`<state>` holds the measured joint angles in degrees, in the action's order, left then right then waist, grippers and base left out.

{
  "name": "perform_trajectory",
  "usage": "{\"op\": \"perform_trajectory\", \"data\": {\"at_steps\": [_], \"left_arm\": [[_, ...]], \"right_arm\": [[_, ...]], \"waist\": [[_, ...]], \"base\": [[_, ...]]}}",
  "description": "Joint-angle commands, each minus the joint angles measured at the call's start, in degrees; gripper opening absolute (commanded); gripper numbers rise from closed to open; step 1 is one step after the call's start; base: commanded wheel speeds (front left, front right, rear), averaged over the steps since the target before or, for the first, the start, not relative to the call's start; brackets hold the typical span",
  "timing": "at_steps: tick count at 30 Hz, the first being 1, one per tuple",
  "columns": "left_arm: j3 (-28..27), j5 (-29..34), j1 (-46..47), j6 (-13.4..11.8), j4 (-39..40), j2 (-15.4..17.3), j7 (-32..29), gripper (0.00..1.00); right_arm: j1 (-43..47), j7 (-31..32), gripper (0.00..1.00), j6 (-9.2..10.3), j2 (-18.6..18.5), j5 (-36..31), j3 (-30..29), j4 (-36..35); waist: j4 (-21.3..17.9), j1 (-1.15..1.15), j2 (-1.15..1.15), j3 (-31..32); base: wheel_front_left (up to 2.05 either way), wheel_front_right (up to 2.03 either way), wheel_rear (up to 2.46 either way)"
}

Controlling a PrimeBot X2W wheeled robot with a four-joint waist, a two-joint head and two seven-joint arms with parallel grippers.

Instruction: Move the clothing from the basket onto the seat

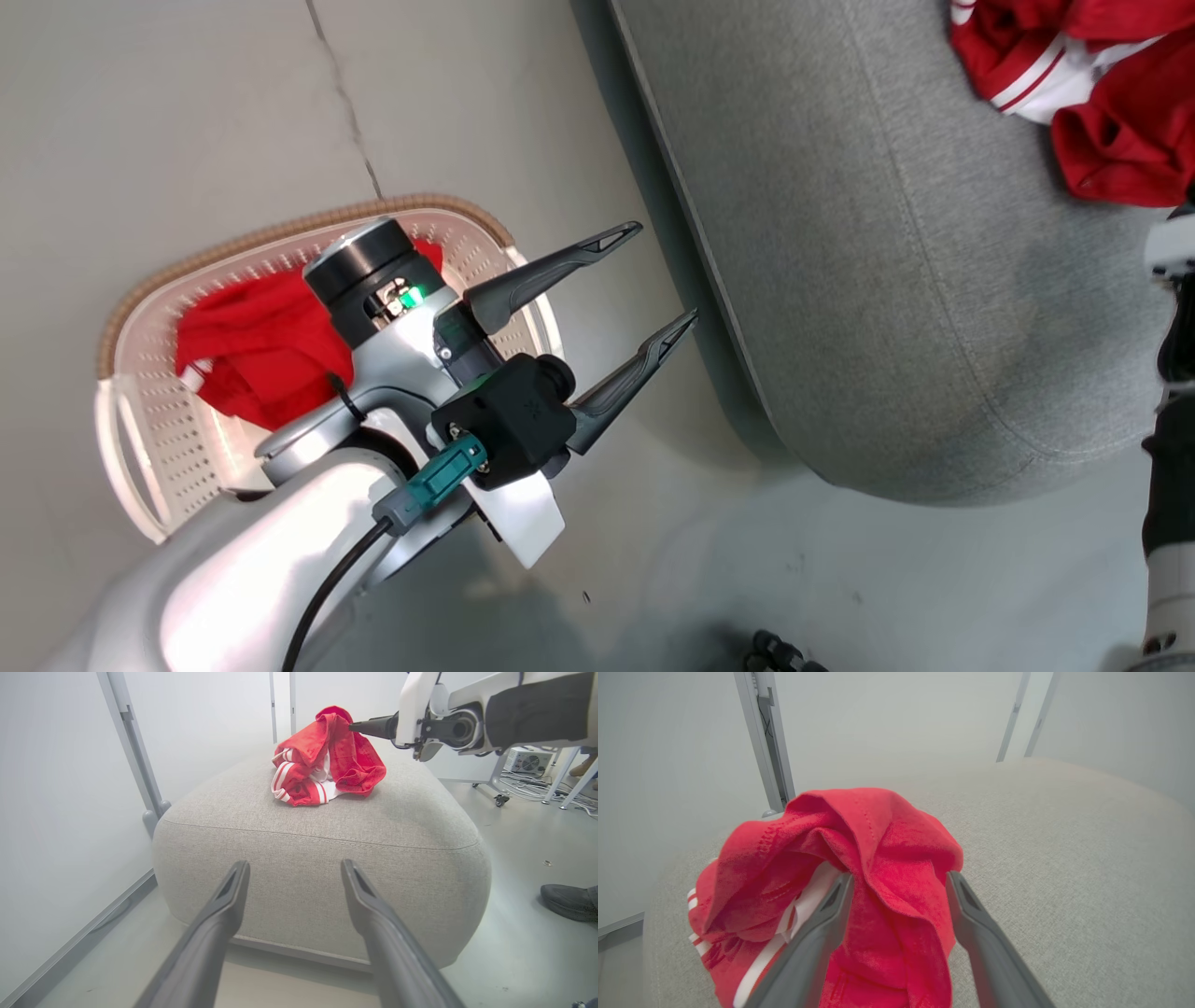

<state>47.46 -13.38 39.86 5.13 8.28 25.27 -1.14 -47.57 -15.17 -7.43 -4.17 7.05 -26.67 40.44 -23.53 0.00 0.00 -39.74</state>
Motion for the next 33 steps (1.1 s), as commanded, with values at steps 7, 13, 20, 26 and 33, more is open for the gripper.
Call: {"op": "perform_trajectory", "data": {"at_steps": [7, 13, 20, 26, 33], "left_arm": [[-1.2, -2.7, -3.9, -2.8, -4.5, -2.0, 4.8, 1.00], [-2.6, -5.0, -6.6, -5.2, -8.0, -3.9, 8.8, 1.00], [-4.0, -7.0, -9.2, -7.3, -11.4, -5.5, 12.5, 1.00], [-6.0, -9.3, -12.1, -8.9, -13.8, -6.4, 14.8, 1.00], [-8.8, -11.6, -15.9, -10.6, -15.3, -6.8, 15.8, 1.00]], "right_arm": [[8.0, -0.1, 1.00, -0.11, -0.5, 1.6, 3.5, -6.3], [14.6, -0.1, 1.00, -0.11, -0.1, 1.9, 8.2, -15.3], [22.0, -0.1, 1.00, -0.11, 0.6, 1.9, 13.9, -26.0], [28.2, -0.1, 1.00, -0.11, 1.1, 0.8, 20.0, -32.2], [32.6, -0.1, 1.00, -0.11, 1.1, 0.7, 23.9, -33.8]], "waist": [[3.0, 0.00, 0.00, 7.8], [7.2, 0.00, 0.00, 12.3], [12.5, 0.00, 0.00, 16.5], [16.6, 0.00, 0.00, 20.4], [18.8, 0.00, 0.00, 24.2]], "base": [[0.00, 0.00, 0.00], [0.00, 0.00, 0.00], [0.00, 0.00, 0.00], [0.00, 0.00, 0.00], [0.00, 0.00, 0.00]]}}
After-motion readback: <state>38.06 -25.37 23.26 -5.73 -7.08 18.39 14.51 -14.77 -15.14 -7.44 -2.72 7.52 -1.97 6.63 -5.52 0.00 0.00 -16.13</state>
